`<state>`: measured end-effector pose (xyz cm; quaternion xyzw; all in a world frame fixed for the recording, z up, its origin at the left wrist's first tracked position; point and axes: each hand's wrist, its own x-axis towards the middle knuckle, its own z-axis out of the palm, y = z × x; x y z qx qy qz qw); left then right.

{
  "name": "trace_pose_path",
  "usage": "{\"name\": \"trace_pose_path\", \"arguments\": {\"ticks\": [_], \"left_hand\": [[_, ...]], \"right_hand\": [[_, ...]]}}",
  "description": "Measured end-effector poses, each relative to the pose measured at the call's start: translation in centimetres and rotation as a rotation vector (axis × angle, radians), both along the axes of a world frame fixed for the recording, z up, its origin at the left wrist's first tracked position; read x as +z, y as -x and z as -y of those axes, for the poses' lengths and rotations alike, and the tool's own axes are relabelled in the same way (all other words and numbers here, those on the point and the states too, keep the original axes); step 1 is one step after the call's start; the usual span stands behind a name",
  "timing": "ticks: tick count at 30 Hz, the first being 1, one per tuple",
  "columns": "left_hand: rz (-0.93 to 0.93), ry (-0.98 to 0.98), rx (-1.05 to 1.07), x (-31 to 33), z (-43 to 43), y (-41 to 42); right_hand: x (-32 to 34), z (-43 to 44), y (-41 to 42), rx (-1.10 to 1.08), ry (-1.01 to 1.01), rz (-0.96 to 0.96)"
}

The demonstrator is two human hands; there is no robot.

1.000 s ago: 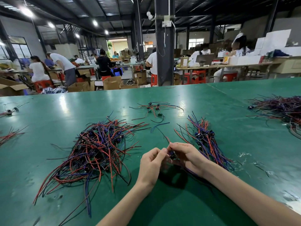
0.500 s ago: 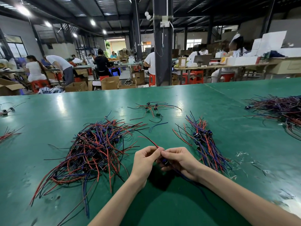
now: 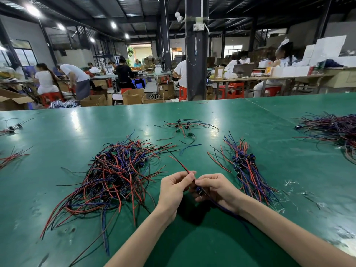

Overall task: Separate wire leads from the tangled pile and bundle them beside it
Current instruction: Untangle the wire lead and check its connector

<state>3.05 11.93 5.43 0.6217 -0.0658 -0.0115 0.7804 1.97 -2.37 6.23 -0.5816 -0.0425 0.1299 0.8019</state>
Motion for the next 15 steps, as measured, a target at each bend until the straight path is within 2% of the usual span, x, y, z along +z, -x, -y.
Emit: {"name": "trace_pose_path", "arguments": {"ticks": [6,15], "left_hand": [[0.132,-0.187,0.086,-0.22,0.07,0.1],[0.201,-0.302,0.16,-0.47,0.19,0.09]], "right_hand": [[0.02,-0.26,0.14,-0.024,0.115,0.006],[-0.09,-0.31,0.21,0.0,0.177,0.017]]}}
